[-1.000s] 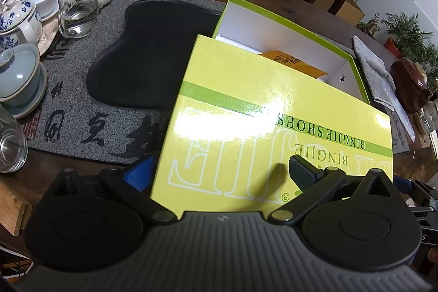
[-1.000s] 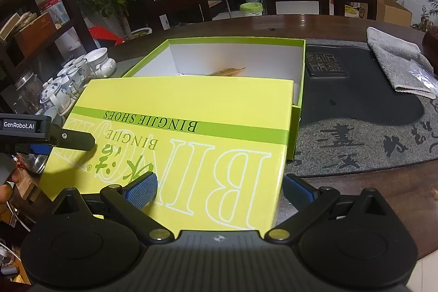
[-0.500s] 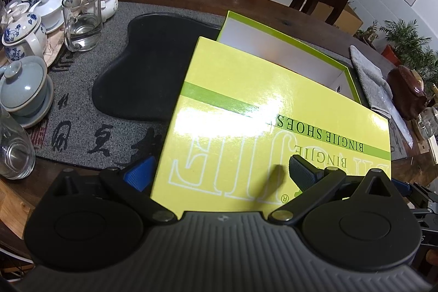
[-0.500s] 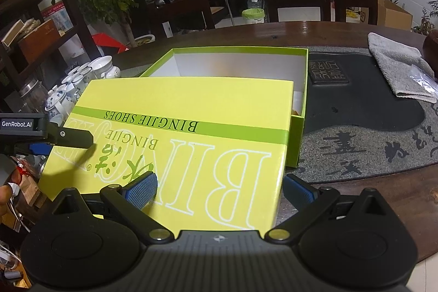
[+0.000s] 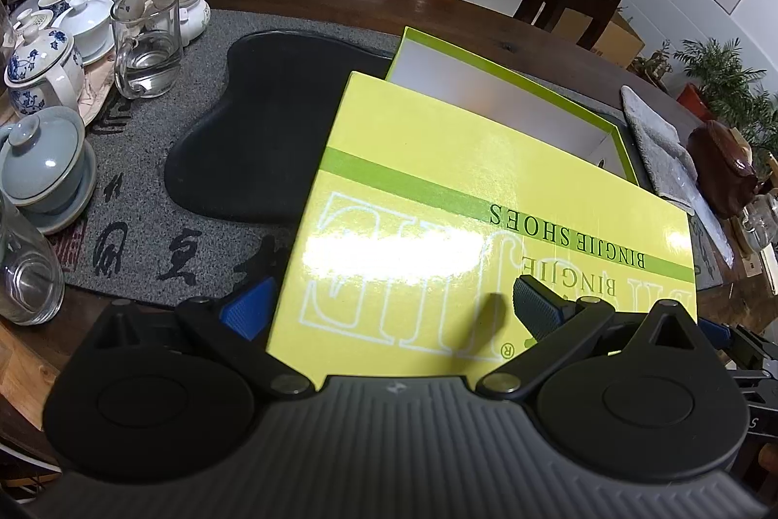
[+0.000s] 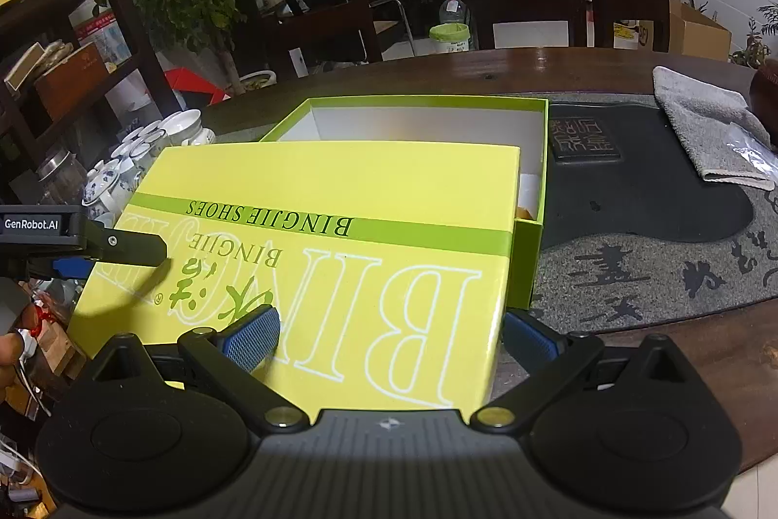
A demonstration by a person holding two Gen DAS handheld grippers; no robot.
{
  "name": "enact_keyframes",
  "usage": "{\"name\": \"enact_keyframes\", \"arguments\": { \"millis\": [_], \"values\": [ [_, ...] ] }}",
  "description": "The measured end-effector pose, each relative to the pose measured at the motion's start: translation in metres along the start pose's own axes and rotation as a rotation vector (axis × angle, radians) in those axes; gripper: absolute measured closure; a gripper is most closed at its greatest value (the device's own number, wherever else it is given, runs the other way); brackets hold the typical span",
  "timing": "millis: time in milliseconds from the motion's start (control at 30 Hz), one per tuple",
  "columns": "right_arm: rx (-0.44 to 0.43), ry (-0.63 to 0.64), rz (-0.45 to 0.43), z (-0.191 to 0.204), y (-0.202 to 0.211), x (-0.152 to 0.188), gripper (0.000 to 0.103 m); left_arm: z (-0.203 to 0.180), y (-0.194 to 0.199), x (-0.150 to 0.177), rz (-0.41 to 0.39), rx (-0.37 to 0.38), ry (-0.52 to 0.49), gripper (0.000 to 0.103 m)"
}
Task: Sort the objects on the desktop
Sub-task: 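Hold the lid above the green box and align it with the box rim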
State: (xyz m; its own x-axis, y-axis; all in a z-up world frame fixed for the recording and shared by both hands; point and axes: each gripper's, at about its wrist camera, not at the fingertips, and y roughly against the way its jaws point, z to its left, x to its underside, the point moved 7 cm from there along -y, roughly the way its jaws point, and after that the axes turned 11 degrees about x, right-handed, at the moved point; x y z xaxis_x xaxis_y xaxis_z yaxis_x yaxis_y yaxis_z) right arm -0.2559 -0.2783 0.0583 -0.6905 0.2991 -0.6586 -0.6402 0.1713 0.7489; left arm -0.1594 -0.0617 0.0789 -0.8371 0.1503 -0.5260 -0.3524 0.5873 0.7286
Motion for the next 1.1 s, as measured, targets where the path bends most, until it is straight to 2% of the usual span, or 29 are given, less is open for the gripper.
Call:
{"name": "enact_keyframes", "arguments": {
  "millis": [700, 1100],
  "values": [
    [0.006, -0.026, 0.016, -0.006, 0.012, 0.018, 0.003, -0.002, -0.002, 0.025, 0.057, 0.001, -0.019, 0.001],
    [0.023, -0.048, 0.054, -0.012, 0.010, 0.033, 0.003, -0.003, -0.020, 0.037, 0.126, -0.006, -0.023, 0.001]
  ]
}}
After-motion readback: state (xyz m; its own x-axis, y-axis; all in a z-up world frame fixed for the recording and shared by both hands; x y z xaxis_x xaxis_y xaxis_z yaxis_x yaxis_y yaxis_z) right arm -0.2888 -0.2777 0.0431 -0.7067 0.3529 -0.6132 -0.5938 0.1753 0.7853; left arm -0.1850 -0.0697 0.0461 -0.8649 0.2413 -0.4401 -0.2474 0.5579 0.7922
